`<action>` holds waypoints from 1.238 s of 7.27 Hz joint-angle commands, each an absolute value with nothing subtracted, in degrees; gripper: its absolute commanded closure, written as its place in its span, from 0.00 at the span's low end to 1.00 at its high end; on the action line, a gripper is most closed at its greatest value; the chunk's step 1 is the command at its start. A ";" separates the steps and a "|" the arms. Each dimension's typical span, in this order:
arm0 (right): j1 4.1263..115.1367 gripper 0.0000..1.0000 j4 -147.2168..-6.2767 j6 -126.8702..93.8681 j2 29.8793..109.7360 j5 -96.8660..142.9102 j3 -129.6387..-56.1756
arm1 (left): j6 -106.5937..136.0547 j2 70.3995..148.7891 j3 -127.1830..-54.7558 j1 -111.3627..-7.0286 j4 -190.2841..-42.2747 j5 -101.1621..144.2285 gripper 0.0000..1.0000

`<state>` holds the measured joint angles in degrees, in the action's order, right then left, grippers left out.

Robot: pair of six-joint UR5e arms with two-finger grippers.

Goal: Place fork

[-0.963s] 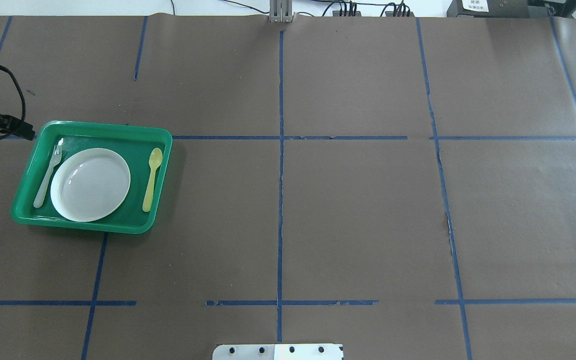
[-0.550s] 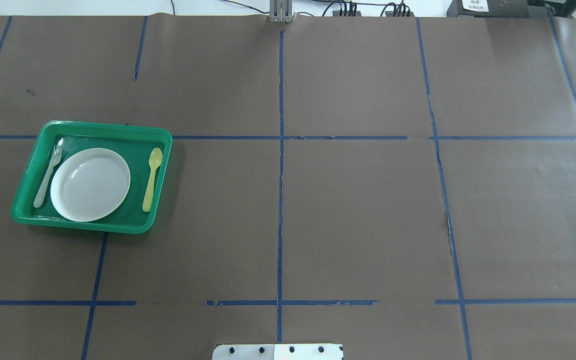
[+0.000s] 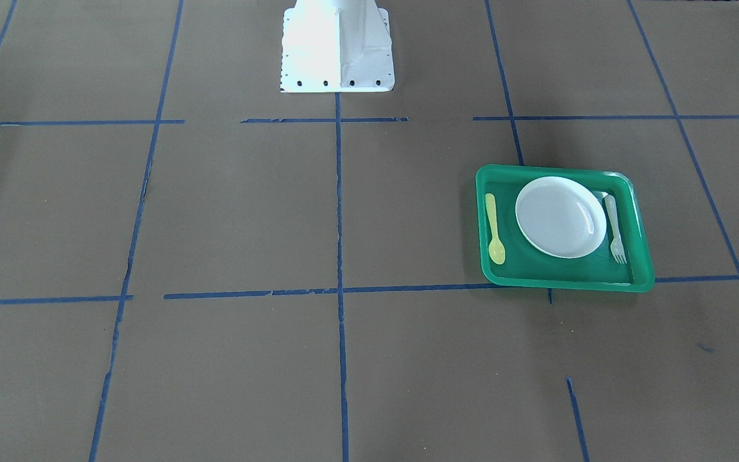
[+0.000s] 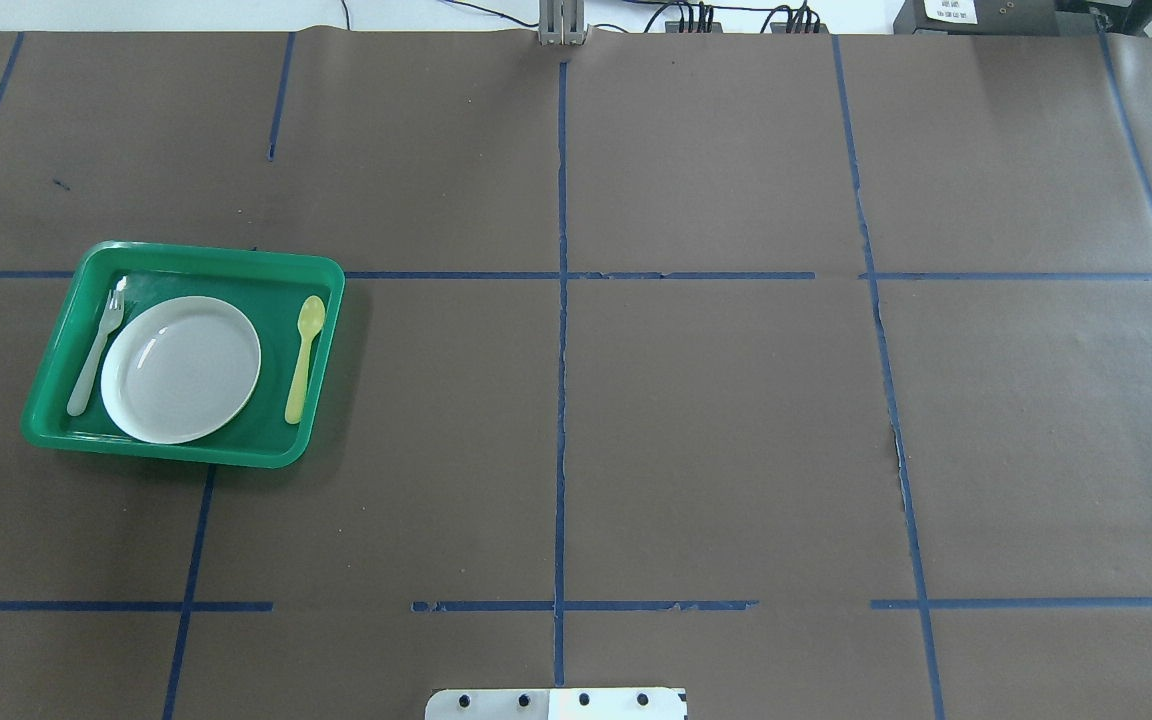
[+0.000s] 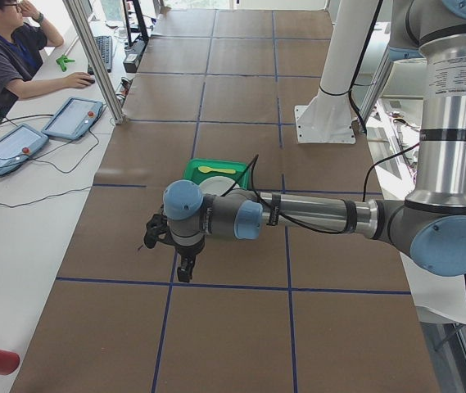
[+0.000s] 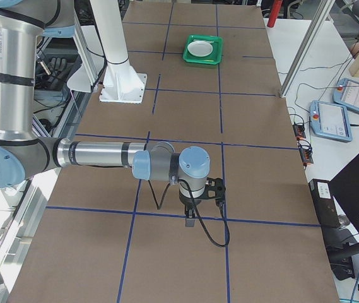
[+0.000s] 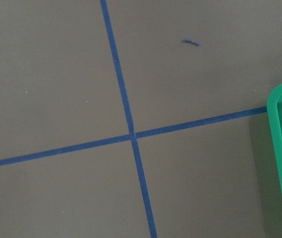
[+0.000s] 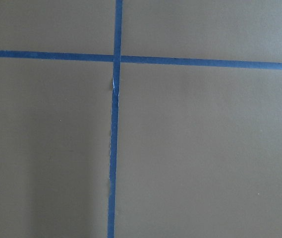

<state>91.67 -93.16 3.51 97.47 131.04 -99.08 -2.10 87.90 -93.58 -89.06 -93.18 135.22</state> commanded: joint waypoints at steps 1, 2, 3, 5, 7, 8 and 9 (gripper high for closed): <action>91.67 0.00 -93.16 3.52 97.47 131.04 -99.14 | -1.94 86.05 -92.64 -89.91 -92.64 135.53 0.00; 91.67 0.00 -93.16 3.52 97.47 131.04 -99.05 | -1.93 86.39 -92.98 -90.35 -90.64 135.44 0.00; 91.67 0.00 -93.16 3.52 97.47 131.04 -99.14 | -1.93 86.83 -93.16 -91.83 -88.35 135.27 0.00; 91.67 0.00 -93.16 3.52 97.47 131.04 -99.14 | -1.93 87.01 -93.43 -92.02 -87.54 135.00 0.00; 91.67 0.00 -93.16 3.43 97.47 131.04 -99.14 | -1.93 87.10 -93.25 -92.02 -87.63 134.91 0.00; 91.67 0.00 -93.16 3.51 97.47 131.04 -99.14 | -1.93 87.10 -93.25 -92.02 -87.63 135.00 0.00; 91.67 0.00 -93.16 3.52 97.47 131.04 -99.14 | -1.93 87.10 -93.16 -92.02 -87.63 135.00 0.00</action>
